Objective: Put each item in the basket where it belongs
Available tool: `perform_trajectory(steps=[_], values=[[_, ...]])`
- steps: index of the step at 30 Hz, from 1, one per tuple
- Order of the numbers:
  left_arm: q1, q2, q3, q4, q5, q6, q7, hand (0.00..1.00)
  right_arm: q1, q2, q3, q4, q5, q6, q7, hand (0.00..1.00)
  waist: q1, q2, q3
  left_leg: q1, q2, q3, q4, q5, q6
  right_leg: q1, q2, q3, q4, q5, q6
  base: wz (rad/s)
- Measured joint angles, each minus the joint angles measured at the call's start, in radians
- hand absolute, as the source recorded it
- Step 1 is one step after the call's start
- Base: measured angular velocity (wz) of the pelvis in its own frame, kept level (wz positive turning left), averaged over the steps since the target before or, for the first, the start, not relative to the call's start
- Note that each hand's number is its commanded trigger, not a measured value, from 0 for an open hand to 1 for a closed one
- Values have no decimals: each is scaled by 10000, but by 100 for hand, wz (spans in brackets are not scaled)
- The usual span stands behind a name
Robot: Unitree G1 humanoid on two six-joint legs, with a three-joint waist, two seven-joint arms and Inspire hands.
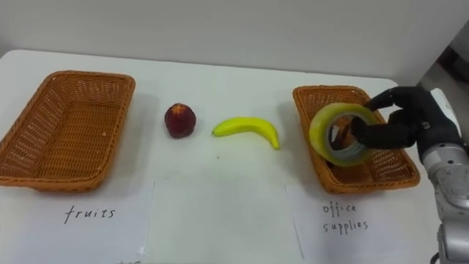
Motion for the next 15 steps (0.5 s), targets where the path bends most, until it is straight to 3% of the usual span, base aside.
perform_trajectory(steps=[10, 11, 13, 14, 15], values=[[-125, 41, -197, -10, 3, 42, 64, 0, 17, -19, 15, 362, -553, 75, -74, 100, -125, 27, -5, -9, 9, 146, -56, 1, -2, -125, 10, 98, 37, 18, -1, -5], [-107, 45, -197, -12, 4, 42, 76, 0, 17, -20, 15, 362, -613, 76, -74, 81, -127, 16, -3, -10, 9, 152, -72, 2, -3, -131, 10, 98, 37, 18, -1, 0], [-107, 59, -197, -12, 3, 41, 81, 0, 16, -24, 15, 361, -657, 76, -74, 21, -127, 1, -6, -17, 9, 156, -84, 2, -3, -143, 9, 96, 36, 18, 0, 0], [-115, 66, -197, -12, 1, 40, 84, 0, 16, -29, 15, 361, -659, 76, -74, 0, -128, -8, -6, -22, 7, 156, -90, 2, -3, -153, 7, 95, 36, 18, 0, 0], [-127, 74, -192, -12, -7, 34, 84, 0, 16, -30, 15, 353, -664, 76, -74, 0, -119, -17, -7, -22, 7, 158, -95, 2, -3, -156, 8, 98, 37, 18, 0, 0]])
